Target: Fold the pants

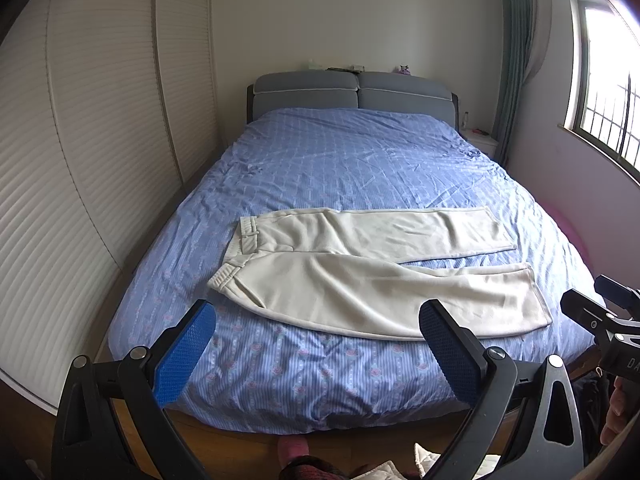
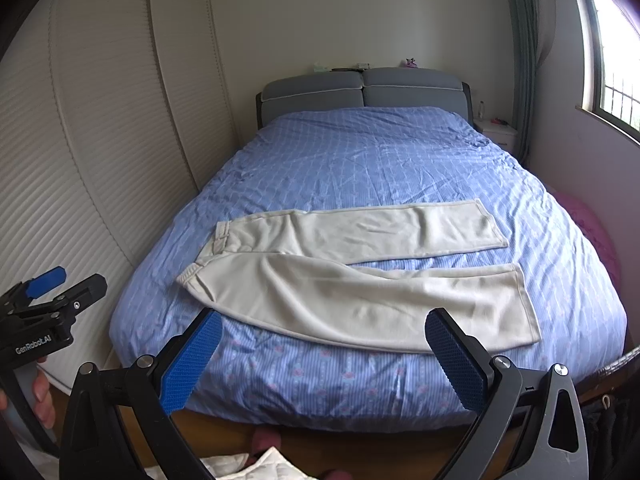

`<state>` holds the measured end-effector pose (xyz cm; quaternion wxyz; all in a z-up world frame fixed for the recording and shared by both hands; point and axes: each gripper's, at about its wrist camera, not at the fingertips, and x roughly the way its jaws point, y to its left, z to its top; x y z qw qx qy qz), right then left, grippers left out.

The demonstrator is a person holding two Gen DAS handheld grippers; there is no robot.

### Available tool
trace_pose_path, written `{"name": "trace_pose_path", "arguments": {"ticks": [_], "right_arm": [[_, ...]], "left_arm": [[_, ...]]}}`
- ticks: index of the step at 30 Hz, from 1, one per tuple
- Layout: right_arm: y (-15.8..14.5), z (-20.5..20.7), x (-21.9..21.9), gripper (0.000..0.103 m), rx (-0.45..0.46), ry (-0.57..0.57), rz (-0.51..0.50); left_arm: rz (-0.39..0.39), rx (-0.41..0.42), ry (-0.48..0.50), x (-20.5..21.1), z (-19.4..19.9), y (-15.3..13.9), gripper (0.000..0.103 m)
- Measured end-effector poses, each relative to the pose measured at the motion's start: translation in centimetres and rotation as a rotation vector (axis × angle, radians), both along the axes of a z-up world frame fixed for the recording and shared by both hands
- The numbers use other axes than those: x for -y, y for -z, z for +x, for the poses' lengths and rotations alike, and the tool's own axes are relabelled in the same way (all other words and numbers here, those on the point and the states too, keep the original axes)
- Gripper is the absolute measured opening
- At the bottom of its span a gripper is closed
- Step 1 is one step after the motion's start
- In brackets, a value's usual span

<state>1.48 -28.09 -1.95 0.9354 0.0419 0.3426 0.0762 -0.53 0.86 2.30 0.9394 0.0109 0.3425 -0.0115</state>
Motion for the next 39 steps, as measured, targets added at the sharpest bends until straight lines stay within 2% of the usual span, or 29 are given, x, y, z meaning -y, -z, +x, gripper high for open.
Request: {"name": "trace_pose_path", "arguments": {"ticks": [26, 32, 39], "right_arm": [[0.4, -0.3, 0.4, 0.103, -0.014, -0.001, 0.007], [1.0, 0.2, 0.1, 0.103, -0.038, 0.002, 0.009], [3.0, 2.9, -1.9, 0.103, -0.135, -0.006, 0.037]], "left_arm": [[0.002, -0.001, -0.005, -0.3, 0.0, 0.1, 0.103], [0.003, -0.020, -0.020, -1.2, 0.8, 1.4, 0.103], [0.033, -0.069, -0.058, -3.3, 2.7, 3.3, 0.103]]}}
